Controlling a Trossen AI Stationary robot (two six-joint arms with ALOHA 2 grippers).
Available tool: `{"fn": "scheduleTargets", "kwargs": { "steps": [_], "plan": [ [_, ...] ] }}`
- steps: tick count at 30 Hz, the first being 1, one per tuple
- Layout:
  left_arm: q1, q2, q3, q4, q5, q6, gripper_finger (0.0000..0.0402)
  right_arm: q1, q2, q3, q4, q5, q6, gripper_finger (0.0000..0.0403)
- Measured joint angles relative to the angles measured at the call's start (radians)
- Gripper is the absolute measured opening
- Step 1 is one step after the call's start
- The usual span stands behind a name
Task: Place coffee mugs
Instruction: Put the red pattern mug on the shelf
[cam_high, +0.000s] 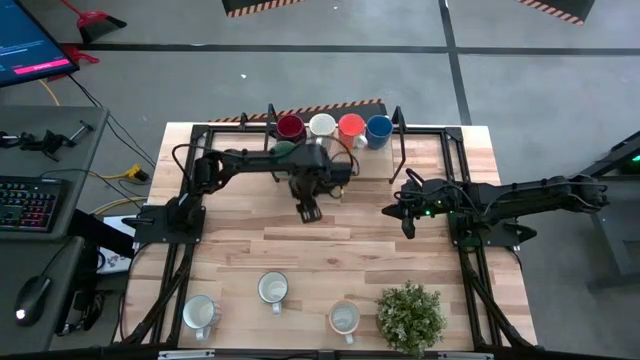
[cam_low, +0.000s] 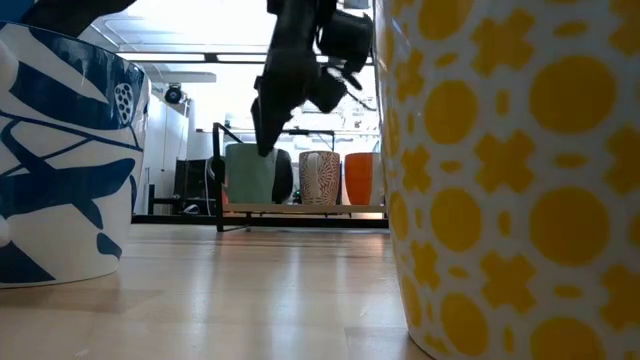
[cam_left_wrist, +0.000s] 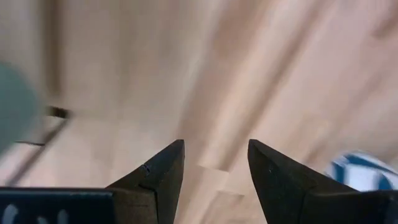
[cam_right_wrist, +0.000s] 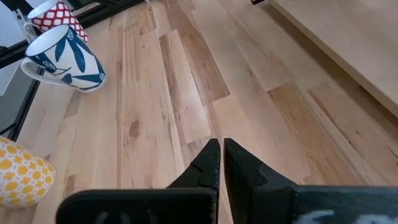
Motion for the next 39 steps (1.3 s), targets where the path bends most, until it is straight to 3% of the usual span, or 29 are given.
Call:
{"fn": "scheduleTargets", "kwargs": {
  "steps": [10,17,23,28,34,39],
  "plan": [
    [-0.200,-0.084,-0.094,-0.001,0.035,0.046,0.0168,0.000,0.000,0.000,0.004,0.000,0.031,0.0002],
    [-0.300,-0.308,-0.369,0.002,0.012,0.011,0.0168,0.000,0.000,0.000,0.010,0.000,0.139,0.0002],
    [-0.401,-0.558,-0.649,-0.001,0.000,-0.205,0.0168,0.000,0.000,0.000,0.010,0.000,0.217,0.0002],
    [-0.500,-0.736,-0.789,0.000,0.077,-0.383,0.0168,0.000,0.000,0.000,0.010,-0.001,0.293,0.0002],
    [-0.660,-0.867,-0.818,0.012,0.121,-0.560,0.0171,0.000,0.000,0.000,0.010,-0.019,0.341,0.0024],
    [-0.806,-0.907,-0.818,0.122,0.148,-0.697,0.0185,0.000,0.000,0.000,0.010,-0.019,0.352,0.0060]
  ]
}}
